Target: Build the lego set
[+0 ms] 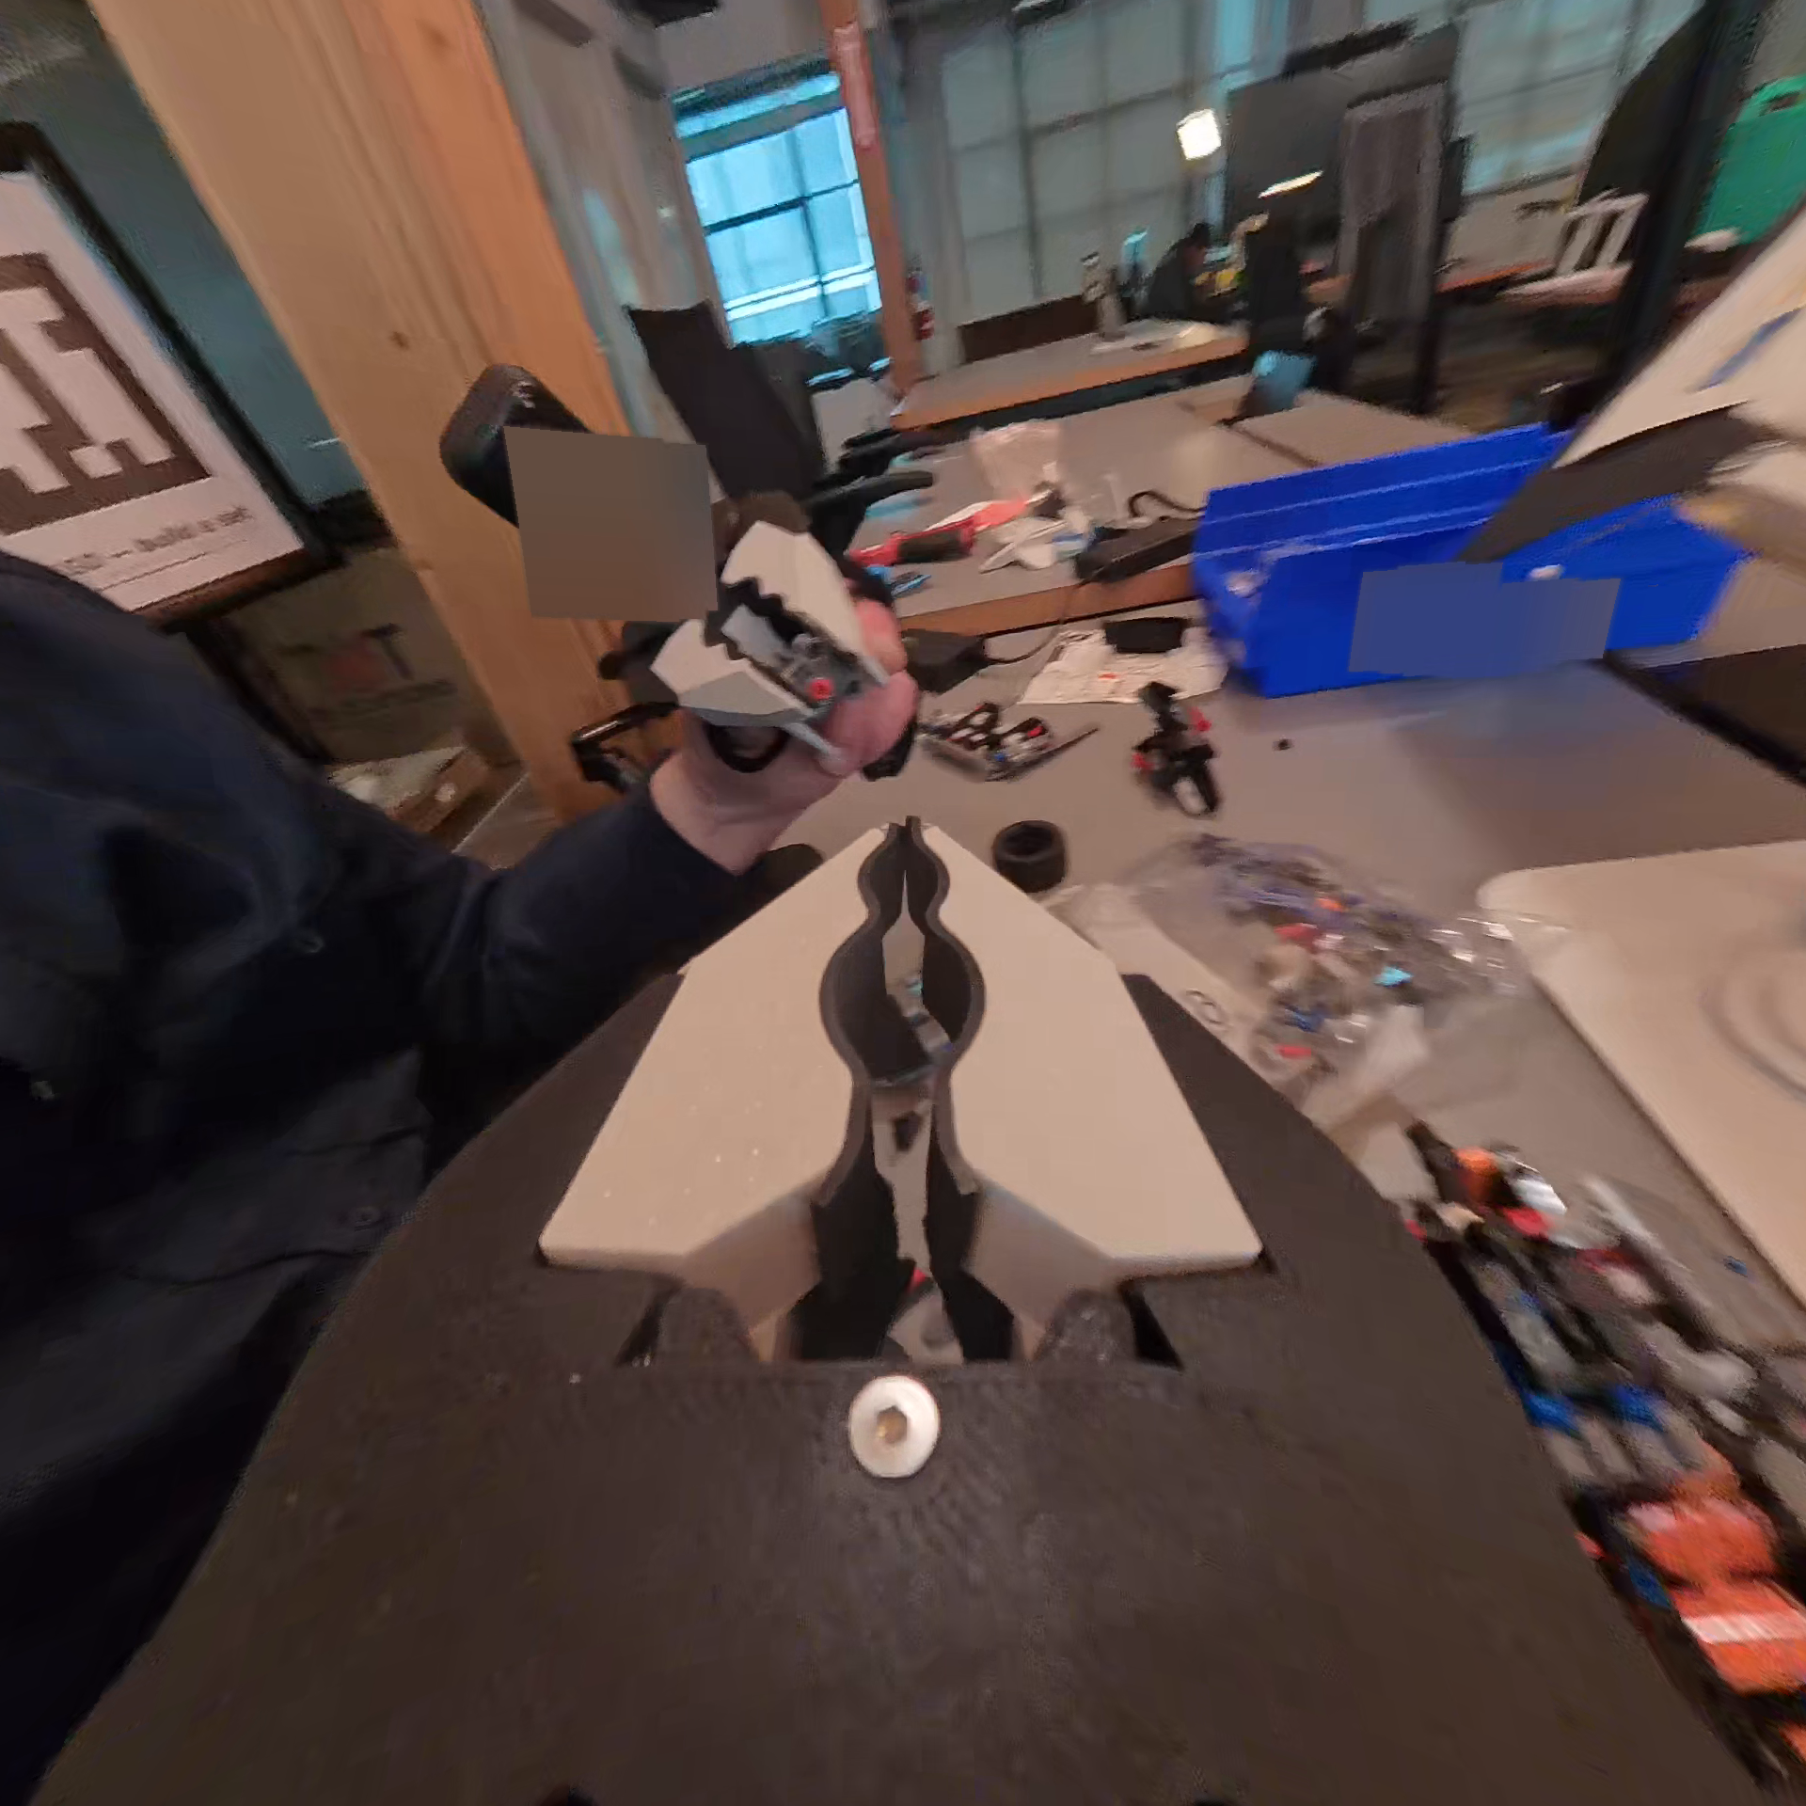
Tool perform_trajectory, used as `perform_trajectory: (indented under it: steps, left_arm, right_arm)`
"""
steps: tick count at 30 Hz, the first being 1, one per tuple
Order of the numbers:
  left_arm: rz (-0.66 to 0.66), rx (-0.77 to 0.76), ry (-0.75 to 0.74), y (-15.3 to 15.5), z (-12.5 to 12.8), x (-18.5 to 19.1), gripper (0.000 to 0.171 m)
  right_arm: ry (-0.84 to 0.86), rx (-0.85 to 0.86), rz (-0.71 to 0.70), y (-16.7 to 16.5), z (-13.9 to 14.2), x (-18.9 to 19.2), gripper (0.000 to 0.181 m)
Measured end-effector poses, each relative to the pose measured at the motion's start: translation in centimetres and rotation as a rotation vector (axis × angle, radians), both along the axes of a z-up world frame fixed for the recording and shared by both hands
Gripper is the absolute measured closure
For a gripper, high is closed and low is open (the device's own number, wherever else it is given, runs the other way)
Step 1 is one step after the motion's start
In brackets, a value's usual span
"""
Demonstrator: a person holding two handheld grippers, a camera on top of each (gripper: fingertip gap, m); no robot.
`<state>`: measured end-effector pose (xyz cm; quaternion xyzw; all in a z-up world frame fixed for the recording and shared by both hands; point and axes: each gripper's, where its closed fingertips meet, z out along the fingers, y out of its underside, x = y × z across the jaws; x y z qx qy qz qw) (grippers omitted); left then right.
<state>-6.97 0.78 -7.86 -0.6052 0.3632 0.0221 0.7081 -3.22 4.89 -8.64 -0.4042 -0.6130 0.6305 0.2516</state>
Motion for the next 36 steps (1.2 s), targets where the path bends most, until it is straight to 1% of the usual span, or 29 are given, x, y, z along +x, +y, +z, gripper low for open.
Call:
perform_trajectory:
  steps: [2, 3, 5, 7, 11, 13, 19, 22, 26, 30, 31, 33, 36]
  left_arm:
    - [0.035, 0.048, 0.054, 0.2, 0.0, -0.1, 0.159]
    - [0.046, 0.045, 0.097, 0.4, -0.5, 0.3, 0.159]
    - [0.084, 0.050, 0.188, 1.0, -1.4, 0.8, 0.159]
    - [0.096, 0.068, 0.222, 1.2, -1.5, 1.4, 0.159]
    - [0.099, 0.080, 0.251, 1.3, -1.6, 1.7, 0.159]
    - [0.109, 0.088, 0.260, 1.4, -1.5, 1.7, 0.159]
    - [0.092, 0.094, 0.263, 1.2, -1.4, 2.2, 0.159]
    - [0.078, 0.094, 0.262, 1.1, -1.5, 2.4, 0.159]
    - [0.086, 0.092, 0.275, 1.1, -1.6, 2.4, 0.159]
    - [0.110, 0.086, 0.319, 1.4, -2.0, 2.4, 0.159]
    - [0.105, 0.084, 0.320, 1.3, -2.1, 2.5, 0.159]
    - [0.149, 0.075, 0.355, 1.6, -2.5, 2.0, 0.159]
    - [0.142, 0.075, 0.326, 1.4, -2.1, 2.1, 0.159]
  right_arm:
    - [-0.015, 0.022, 0.036, -2.0, -0.5, -1.0, 0.180]
    - [-0.020, -0.005, 0.061, -2.7, -0.4, -1.4, 0.175]
    - [-0.037, -0.080, 0.104, -3.4, -0.4, -2.0, 0.170]
    - [-0.060, -0.108, 0.112, -3.7, -0.9, -2.3, 0.170]
    - [-0.065, -0.154, 0.093, -3.0, -0.7, -2.4, 0.168]
    - [-0.083, -0.180, 0.107, -2.8, -1.0, -2.4, 0.156]
    - [-0.071, -0.257, 0.198, -3.8, -0.7, -2.1, 0.174]
    - [-0.068, -0.275, 0.219, -3.9, -0.6, -1.8, 0.178]
    - [-0.075, -0.295, 0.210, -3.9, -0.8, -2.0, 0.179]
    - [-0.098, -0.276, 0.184, -3.8, -1.2, -2.2, 0.178]
    - [-0.101, -0.252, 0.165, -3.7, -1.3, -2.3, 0.178]
    - [-0.086, -0.158, 0.102, -3.5, -1.4, -2.4, 0.179]
    - [-0.073, -0.076, 0.068, -3.5, -1.2, -2.2, 0.179]
